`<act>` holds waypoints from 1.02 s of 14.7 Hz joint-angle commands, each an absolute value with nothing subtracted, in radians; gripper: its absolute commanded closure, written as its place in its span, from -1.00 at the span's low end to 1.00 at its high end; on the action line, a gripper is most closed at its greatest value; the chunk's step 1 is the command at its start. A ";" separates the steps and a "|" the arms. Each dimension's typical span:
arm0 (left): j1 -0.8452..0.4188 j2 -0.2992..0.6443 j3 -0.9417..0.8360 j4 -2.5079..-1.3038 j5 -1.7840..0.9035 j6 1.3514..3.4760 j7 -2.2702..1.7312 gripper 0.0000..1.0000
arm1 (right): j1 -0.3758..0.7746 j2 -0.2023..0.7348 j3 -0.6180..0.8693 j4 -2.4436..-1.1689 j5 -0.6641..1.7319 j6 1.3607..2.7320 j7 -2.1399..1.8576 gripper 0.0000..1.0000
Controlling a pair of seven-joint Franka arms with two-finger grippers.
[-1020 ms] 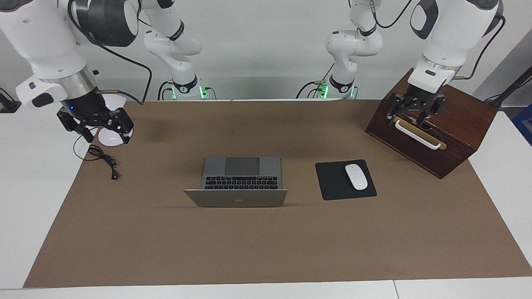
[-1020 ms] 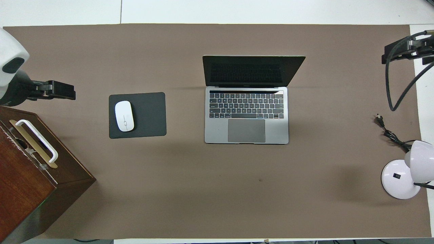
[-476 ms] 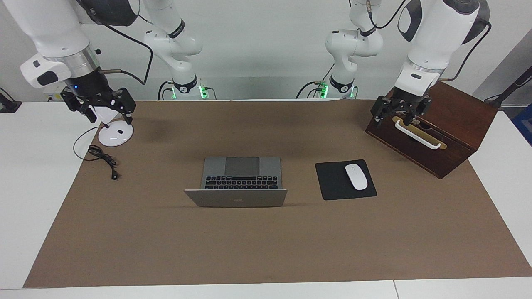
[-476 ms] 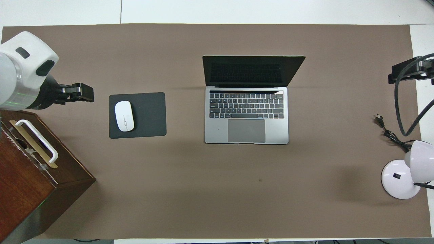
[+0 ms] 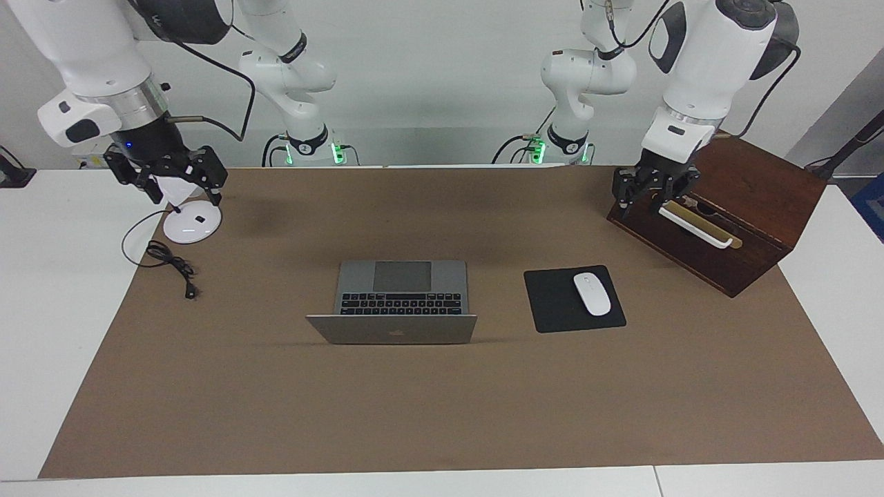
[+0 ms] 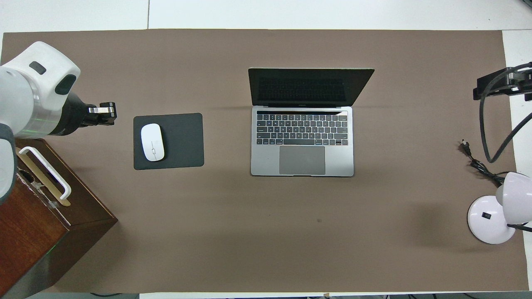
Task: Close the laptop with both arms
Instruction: 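Reach the left gripper to the laptop base while the right gripper reaches the screen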
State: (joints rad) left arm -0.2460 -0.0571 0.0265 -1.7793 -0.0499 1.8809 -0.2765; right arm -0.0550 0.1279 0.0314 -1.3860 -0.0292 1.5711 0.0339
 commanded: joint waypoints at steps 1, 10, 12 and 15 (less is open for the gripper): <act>-0.278 -0.120 0.037 -1.896 -0.081 1.989 -0.318 1.00 | -0.064 0.185 0.043 -1.352 -0.032 1.615 0.040 -0.98; -0.391 -0.176 0.037 -2.144 -0.086 2.319 -0.319 1.00 | -0.014 0.495 0.045 -1.007 -0.035 1.629 0.057 -0.61; -0.417 -0.170 0.037 -2.186 -0.086 2.393 -0.318 1.00 | 0.001 0.552 0.045 -0.944 -0.035 1.655 0.063 -0.53; -0.451 -0.160 0.037 -2.238 -0.086 2.503 -0.316 1.00 | 0.026 0.592 0.045 -0.913 -0.035 1.699 0.078 -0.28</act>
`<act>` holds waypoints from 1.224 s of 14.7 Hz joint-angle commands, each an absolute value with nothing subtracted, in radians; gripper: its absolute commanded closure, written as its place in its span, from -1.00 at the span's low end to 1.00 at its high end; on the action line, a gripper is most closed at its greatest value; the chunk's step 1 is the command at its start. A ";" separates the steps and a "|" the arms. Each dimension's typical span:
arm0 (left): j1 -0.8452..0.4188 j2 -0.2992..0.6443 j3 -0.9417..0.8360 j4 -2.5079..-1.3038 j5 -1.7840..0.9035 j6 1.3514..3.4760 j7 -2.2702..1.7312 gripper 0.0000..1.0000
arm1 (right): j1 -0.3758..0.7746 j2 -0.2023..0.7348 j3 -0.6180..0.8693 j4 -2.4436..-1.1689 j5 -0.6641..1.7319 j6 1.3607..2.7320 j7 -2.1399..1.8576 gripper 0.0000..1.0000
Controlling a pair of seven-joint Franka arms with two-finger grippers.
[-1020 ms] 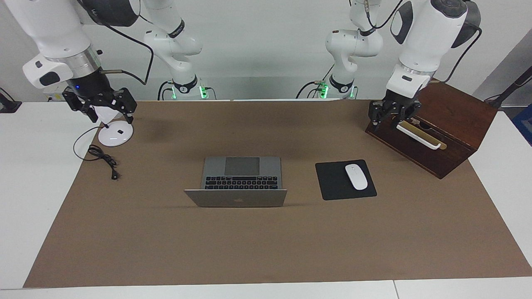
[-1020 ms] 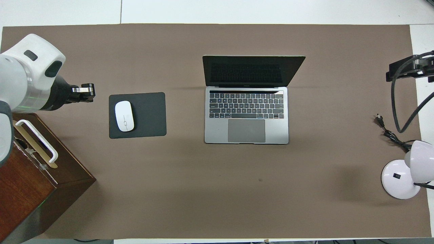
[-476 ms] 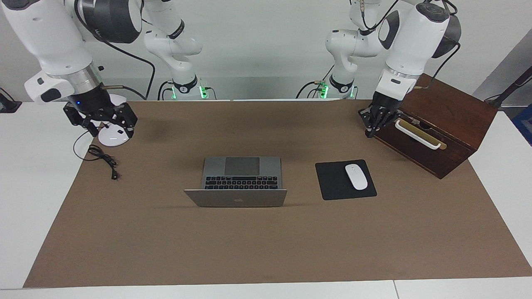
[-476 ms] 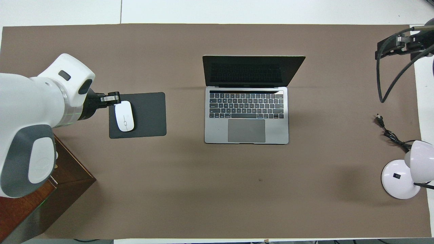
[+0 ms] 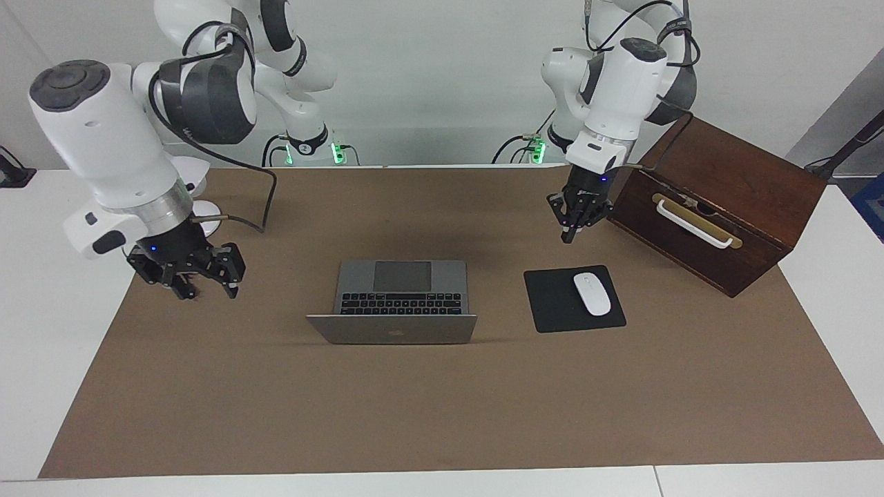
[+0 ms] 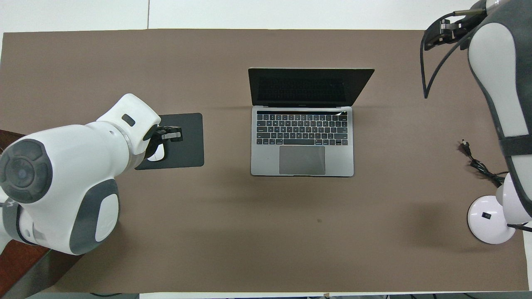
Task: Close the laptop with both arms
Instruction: 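Reach the left gripper to the laptop base while the right gripper reaches the screen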
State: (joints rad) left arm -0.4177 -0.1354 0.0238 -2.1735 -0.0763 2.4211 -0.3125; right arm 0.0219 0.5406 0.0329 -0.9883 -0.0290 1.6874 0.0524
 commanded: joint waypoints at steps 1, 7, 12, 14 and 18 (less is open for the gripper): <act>-0.466 -0.155 0.037 -2.265 -0.086 2.547 -0.314 1.00 | 0.026 0.606 0.044 -0.908 -0.035 1.715 0.086 -0.13; -0.558 -0.052 0.037 -2.379 -0.086 2.845 -0.327 1.00 | 0.141 0.670 -0.049 -0.838 -0.035 1.756 0.116 1.00; -0.607 0.020 0.037 -2.395 -0.086 2.985 -0.328 1.00 | 0.201 0.724 -0.061 -0.775 -0.020 1.782 0.152 1.00; -0.633 0.072 0.037 -2.396 -0.086 3.054 -0.327 1.00 | 0.273 0.741 -0.132 -0.761 -0.020 1.804 0.181 1.00; -0.690 0.210 0.038 -2.407 -0.086 3.270 -0.327 1.00 | 0.356 0.768 -0.169 -0.729 -0.017 1.828 0.261 1.00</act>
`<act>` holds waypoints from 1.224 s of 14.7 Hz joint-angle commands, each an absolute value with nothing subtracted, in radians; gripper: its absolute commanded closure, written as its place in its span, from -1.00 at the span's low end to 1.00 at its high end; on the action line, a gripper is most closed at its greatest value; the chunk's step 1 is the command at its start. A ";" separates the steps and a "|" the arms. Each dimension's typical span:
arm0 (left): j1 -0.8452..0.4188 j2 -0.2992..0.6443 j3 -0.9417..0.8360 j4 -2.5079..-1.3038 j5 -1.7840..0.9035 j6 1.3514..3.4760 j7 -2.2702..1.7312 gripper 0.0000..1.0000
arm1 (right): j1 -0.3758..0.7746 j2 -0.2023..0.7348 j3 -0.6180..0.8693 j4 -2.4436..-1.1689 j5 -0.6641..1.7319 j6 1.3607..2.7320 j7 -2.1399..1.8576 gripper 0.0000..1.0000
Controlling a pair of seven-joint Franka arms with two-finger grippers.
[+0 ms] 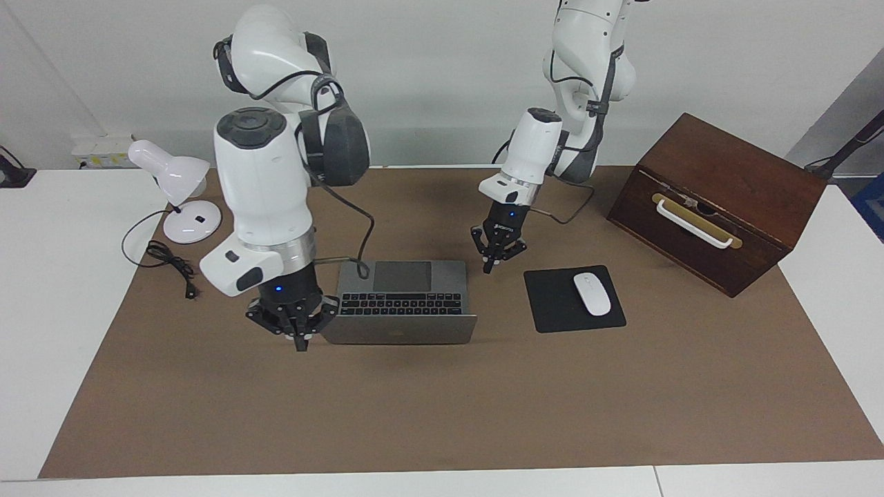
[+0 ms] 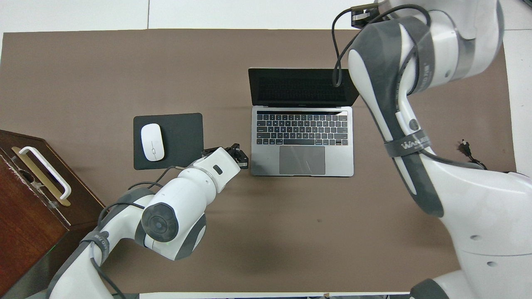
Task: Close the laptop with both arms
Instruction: 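Hold the laptop base with the left gripper while the right gripper grips the screen top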
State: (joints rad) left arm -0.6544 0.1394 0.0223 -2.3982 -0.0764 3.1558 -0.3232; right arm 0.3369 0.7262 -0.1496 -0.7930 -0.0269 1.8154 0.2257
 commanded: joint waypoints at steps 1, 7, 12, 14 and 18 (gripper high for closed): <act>-0.701 0.239 0.037 -2.407 -0.086 3.321 -0.327 1.00 | 0.367 0.772 -0.169 -0.727 -0.015 1.838 0.270 1.00; -0.735 0.301 0.038 -2.407 -0.086 3.435 -0.333 1.00 | 0.443 0.790 -0.201 -0.727 -0.002 1.864 0.339 1.00; -0.752 0.301 0.040 -2.440 -0.086 3.467 -0.330 1.00 | 0.456 0.804 -0.219 -0.729 0.040 1.893 0.359 1.00; -0.773 0.301 0.040 -2.463 -0.086 3.502 -0.325 1.00 | 0.456 0.810 -0.227 -0.729 0.060 1.901 0.359 1.00; -0.787 0.298 0.041 -2.482 -0.086 3.502 -0.318 1.00 | 0.456 0.828 -0.227 -0.729 0.081 1.922 0.365 1.00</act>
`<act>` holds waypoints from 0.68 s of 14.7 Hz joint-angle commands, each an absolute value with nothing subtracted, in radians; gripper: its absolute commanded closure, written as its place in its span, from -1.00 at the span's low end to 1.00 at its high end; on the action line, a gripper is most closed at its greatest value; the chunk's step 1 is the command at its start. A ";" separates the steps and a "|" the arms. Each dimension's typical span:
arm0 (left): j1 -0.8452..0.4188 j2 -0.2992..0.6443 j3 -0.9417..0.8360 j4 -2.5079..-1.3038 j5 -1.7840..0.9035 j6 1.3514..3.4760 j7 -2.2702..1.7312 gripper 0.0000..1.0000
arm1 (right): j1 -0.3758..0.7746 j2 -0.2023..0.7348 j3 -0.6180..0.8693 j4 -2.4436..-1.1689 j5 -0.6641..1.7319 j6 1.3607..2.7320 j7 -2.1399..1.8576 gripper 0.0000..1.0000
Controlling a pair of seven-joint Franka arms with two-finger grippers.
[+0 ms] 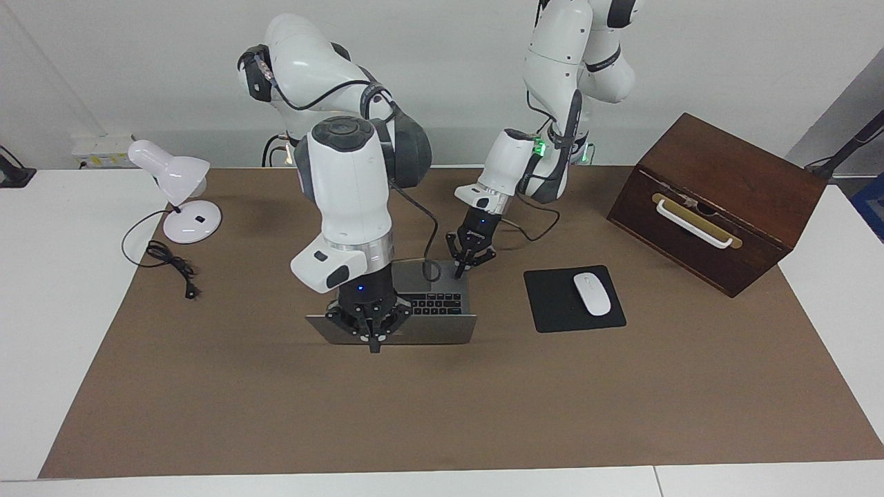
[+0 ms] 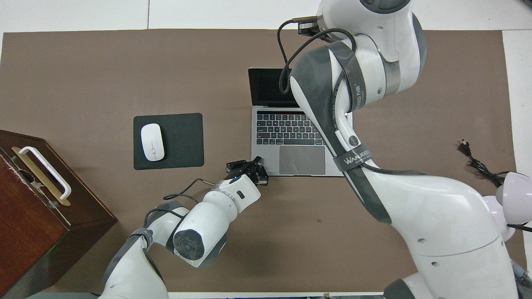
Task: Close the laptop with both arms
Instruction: 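Hold the laptop base with the left gripper while the right gripper grips the screen top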
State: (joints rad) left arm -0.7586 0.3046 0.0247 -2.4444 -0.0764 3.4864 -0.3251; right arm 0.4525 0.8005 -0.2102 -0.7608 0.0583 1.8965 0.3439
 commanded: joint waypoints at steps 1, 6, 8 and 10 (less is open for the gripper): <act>-0.788 0.295 0.041 -2.491 -0.086 3.502 -0.316 1.00 | 0.456 0.833 -0.227 -0.729 0.104 1.921 0.365 1.00; -0.778 0.282 0.041 -2.551 -0.086 3.504 -0.204 1.00 | 0.456 0.833 -0.304 -0.732 0.239 1.824 0.357 1.00; -0.775 0.281 0.041 -2.563 -0.086 3.502 -0.193 1.00 | 0.456 0.833 -0.305 -0.730 0.250 1.781 0.356 1.00; -0.775 0.281 0.041 -2.565 -0.086 3.502 -0.187 1.00 | 0.456 0.831 -0.307 -0.730 0.258 1.744 0.356 1.00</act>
